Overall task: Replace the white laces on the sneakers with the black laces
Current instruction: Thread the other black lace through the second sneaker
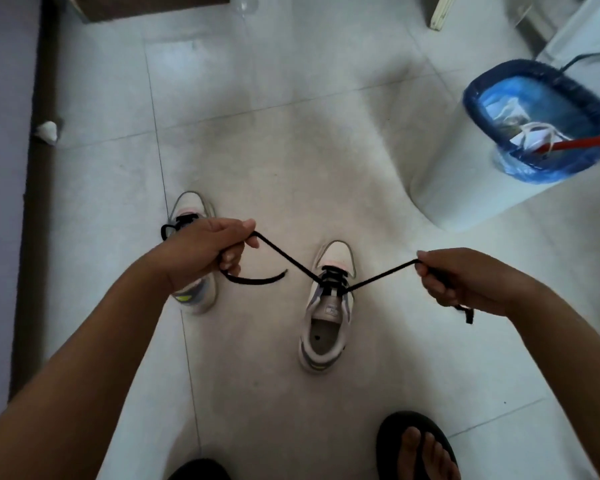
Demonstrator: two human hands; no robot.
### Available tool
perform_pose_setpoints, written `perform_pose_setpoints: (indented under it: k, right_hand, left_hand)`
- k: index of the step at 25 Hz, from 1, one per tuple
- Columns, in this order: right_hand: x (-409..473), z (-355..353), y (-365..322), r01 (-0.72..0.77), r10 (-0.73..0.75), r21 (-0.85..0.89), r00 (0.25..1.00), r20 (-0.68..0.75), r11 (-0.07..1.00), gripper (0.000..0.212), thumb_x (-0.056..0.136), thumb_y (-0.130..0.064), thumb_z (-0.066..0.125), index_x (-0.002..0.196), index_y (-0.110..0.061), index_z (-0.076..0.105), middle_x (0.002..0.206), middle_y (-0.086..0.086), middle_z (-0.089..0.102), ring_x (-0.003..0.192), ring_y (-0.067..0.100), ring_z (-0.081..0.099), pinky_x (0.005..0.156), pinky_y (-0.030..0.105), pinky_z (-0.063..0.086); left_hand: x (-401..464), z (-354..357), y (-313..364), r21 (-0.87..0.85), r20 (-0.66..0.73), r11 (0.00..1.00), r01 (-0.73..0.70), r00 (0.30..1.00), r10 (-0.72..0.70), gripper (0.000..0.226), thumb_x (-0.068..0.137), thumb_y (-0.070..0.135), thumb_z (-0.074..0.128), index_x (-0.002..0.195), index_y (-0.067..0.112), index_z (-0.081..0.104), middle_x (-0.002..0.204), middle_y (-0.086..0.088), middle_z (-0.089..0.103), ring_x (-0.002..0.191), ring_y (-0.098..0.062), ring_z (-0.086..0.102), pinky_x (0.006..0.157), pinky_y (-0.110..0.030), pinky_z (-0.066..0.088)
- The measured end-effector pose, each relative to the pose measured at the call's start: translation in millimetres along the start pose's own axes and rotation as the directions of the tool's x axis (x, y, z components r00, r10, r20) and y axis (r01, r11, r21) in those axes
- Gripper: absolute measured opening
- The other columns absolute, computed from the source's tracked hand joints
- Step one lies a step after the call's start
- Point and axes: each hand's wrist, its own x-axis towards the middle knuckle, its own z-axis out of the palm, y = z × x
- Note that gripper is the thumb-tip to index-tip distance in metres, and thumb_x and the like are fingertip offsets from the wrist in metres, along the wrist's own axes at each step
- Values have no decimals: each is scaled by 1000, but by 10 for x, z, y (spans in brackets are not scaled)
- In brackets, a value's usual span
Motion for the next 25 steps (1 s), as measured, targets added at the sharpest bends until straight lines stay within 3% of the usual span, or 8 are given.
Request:
perform_pose_setpoints:
  k: [3,6,12,14,18,21,23,25]
  right_hand:
    - [-413,-93,-452,143,-146,-45,987,-69,989,25,77,-35,58,67,-13,66,50,4,43,45,13,36,43,20,34]
    - [-858,-111,-861,258,-267,-100,959,-96,961,25,77,-32,58,66,-13,68,50,4,45,47,12,43,47,20,41]
    - [-1420,-4,-1620,560,-545,98,826,-144,823,30,82,-24,47,62,-16,67,47,1,42,45,12,40,43,21,40]
    - [-1504,64,-1842,633,-614,141,773,-157,761,29,82,-24,46,64,-17,68,48,-1,41,45,11,39,42,21,39]
    - [-1565,75,-2077,728,-712,246,682,-167,639,28,84,-24,47,82,-19,74,58,-6,52,50,6,46,49,19,45]
    - [-1200,94,-1904,679,-627,319,734,-261,661,20,87,-18,49,91,-16,68,76,-3,69,62,5,64,61,19,54]
    - [-761,170,-1536,537,-407,426,839,-362,728,16,93,-14,46,84,-14,59,75,0,70,64,6,67,60,17,55]
    - [-330,238,-1015,339,-112,526,903,-415,780,19,95,-14,49,77,-14,56,62,0,63,56,6,60,53,17,50]
  left_hand:
    - [-154,-91,563,178,66,979,-97,994,86,42,69,59,70,74,17,74,46,5,40,45,-12,41,55,-23,50]
    - [-379,-116,1113,224,101,957,-184,981,165,47,61,59,74,73,14,74,44,5,39,43,-11,40,54,-23,49]
    - [-833,-168,1976,-49,109,916,-397,910,400,34,66,47,78,74,15,73,45,6,40,42,-7,35,47,-21,41]
    - [-918,-157,2185,-139,75,881,-453,882,465,23,79,35,66,78,14,74,47,7,42,42,-6,36,44,-19,39]
    - [-947,-141,2421,-257,37,824,-506,846,531,29,88,18,46,94,10,73,65,4,59,51,-5,50,45,-16,41]
    - [-691,-46,2225,-264,-80,860,-437,898,432,16,93,15,46,95,10,61,80,-4,73,66,-14,70,49,-18,50]
    - [-392,115,1811,-262,-164,929,-263,960,225,16,98,10,42,93,7,56,86,-11,74,76,-21,73,55,-24,56]
    - [-67,321,1216,-247,-220,968,-37,975,-18,17,97,8,44,89,4,58,82,-13,69,65,-18,70,54,-23,56]
